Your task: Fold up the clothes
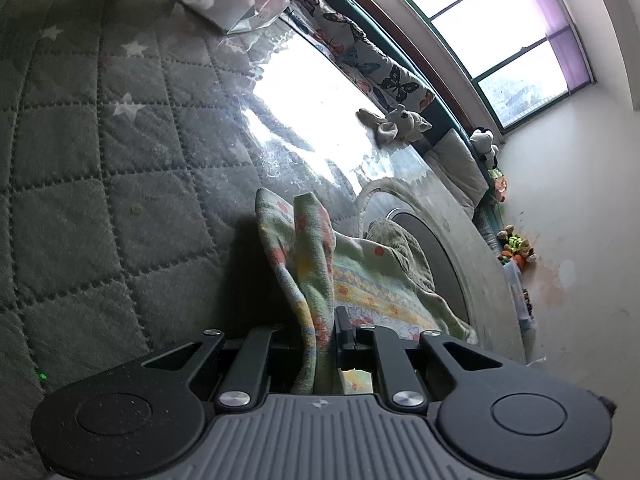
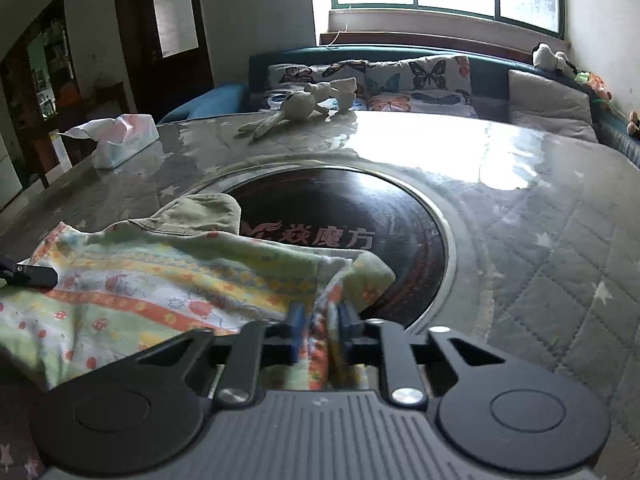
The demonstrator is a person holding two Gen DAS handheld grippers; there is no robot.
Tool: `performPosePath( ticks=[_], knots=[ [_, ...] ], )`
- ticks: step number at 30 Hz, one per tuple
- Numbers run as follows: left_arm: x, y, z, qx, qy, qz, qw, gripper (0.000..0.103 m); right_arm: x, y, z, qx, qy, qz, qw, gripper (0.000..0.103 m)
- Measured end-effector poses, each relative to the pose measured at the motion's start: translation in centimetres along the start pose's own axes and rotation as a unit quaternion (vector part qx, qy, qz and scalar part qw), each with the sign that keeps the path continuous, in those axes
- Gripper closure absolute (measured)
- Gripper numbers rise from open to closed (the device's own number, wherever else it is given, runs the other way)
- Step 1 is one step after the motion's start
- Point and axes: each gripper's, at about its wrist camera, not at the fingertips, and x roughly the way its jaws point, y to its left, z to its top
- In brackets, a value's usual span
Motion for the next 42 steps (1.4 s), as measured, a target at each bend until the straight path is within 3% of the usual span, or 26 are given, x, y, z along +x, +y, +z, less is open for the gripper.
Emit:
performPosePath(
  ticks=[8, 17, 27, 34, 42],
  knots=[
    [-1.8, -2.1, -0.1, 0.055, -0.035, 0.038, 0.9972, 0.091, -2.3, 0.7, 1.7, -0.010, -0.032, 0.022, 0.999, 0.096],
    [-5.1, -2.9, 0.1, 0.083, -0.081, 0.045, 0.9923, 0.097, -4.3, 4.0, 4.5, -0.059, -0.070, 0.048, 0.995, 0.097],
    [-10.4, -1.0, 1.3, 0.057, -0.143, 0.056, 0.9864, 0.097, -4.9, 9.5, 7.8, -0.123, -0.106, 0.092, 0.982, 0.097],
    [-15.7, 0.9, 2.4, 0.040, -0.206, 0.081, 0.9744, 0.097, -4.0, 14.3, 10.2, -0.154, -0.123, 0.136, 0.971, 0.097],
    [-19.2, 3.8, 2.4, 0.011, -0.245, 0.126, 0.9613, 0.097, -1.5, 19.8, 11.6, -0.182, -0.118, 0.185, 0.959, 0.097]
  ],
)
